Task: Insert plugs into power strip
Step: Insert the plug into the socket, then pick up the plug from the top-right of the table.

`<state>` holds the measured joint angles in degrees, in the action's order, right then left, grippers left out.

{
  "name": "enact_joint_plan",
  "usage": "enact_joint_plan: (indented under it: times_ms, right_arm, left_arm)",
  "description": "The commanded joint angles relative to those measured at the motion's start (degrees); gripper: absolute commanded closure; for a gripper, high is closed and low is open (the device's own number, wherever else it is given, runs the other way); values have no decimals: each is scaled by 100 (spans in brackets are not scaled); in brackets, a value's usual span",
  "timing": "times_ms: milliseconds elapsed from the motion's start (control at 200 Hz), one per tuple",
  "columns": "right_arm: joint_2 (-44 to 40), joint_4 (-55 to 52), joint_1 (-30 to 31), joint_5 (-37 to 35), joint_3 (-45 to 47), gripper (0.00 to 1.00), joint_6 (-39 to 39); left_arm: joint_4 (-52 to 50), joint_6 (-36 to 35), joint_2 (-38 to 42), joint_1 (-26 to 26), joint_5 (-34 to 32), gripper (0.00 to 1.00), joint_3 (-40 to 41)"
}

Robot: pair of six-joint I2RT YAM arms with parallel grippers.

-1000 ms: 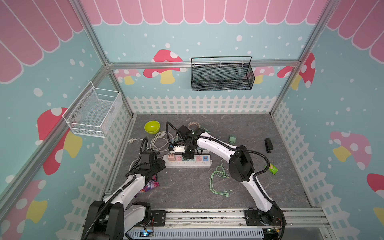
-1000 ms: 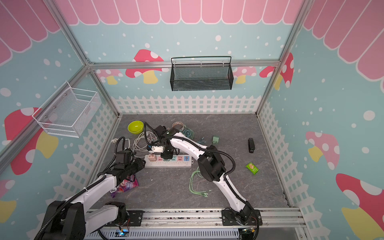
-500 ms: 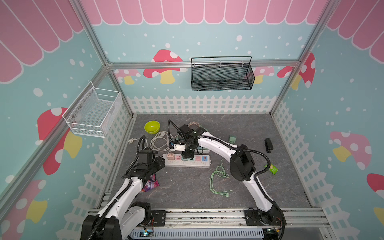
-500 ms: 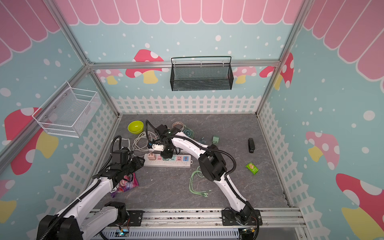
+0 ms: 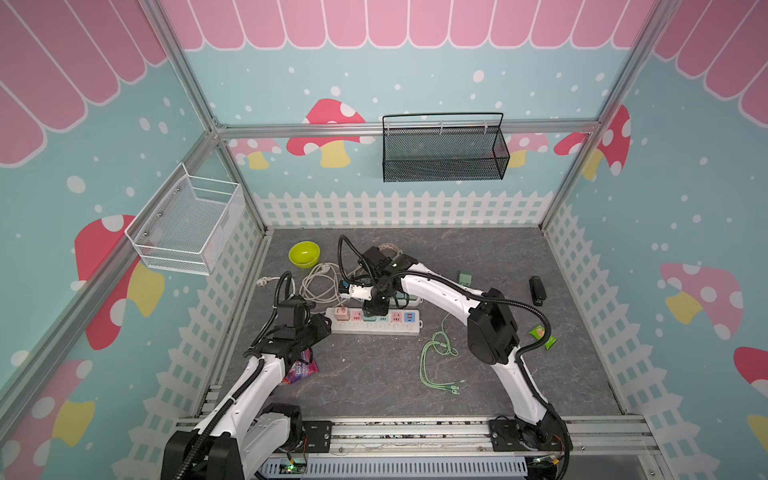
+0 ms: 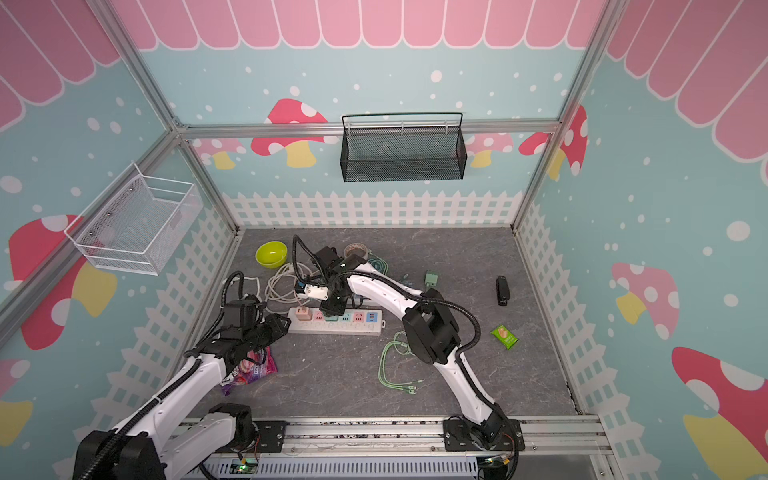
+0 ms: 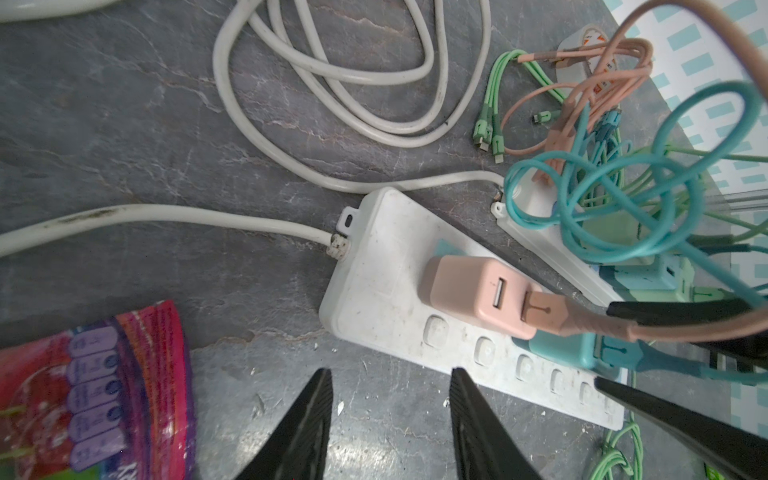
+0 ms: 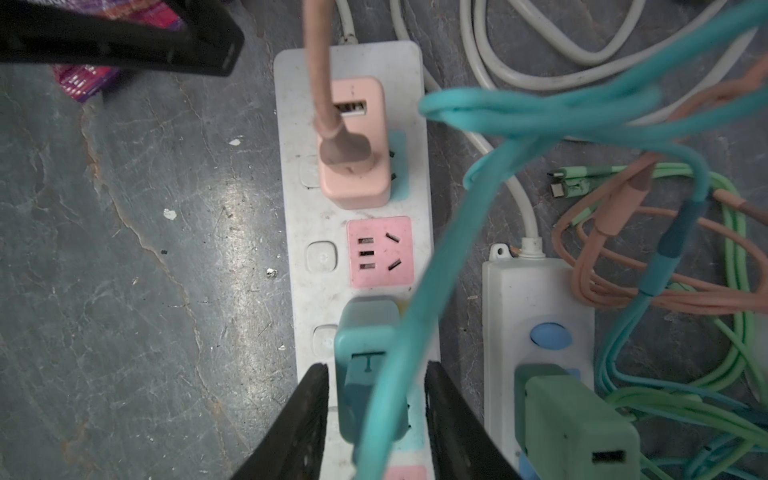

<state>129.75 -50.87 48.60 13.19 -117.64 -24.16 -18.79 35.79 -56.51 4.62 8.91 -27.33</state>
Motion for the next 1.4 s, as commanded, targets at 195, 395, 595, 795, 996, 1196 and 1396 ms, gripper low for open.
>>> enact_joint_plan:
  times_ms: [195, 395, 595, 795, 996, 1196, 1396]
  right_arm:
    - [-1084, 559, -174, 317, 1033, 49, 151]
    - [-2235, 1449, -352, 447, 2333, 47, 480]
    - [-3308, 2565, -705, 411, 3617, 46, 1090]
    - [-4103, 3579, -1395, -87, 4680, 42, 2021]
    - [-3975, 3718, -2082, -1354, 4945, 38, 2977]
    - [-3551, 3649, -2743, -1838, 4973, 37, 3777]
    - [-3120, 3642, -3026, -2218, 4900, 37, 4404]
  left_arm:
    - [-301, 8, 329, -25, 168, 48, -332]
    - [-312, -11, 531, -22, 310, 40, -399]
    - [-367, -24, 678, -23, 461, 35, -549]
    - [-383, -11, 776, -23, 774, 31, -689]
    - [-59, 186, 1026, -23, 1180, 27, -734]
    - [230, 202, 1189, -23, 1611, 25, -706]
    - [411, 237, 1330, -23, 1866, 24, -633]
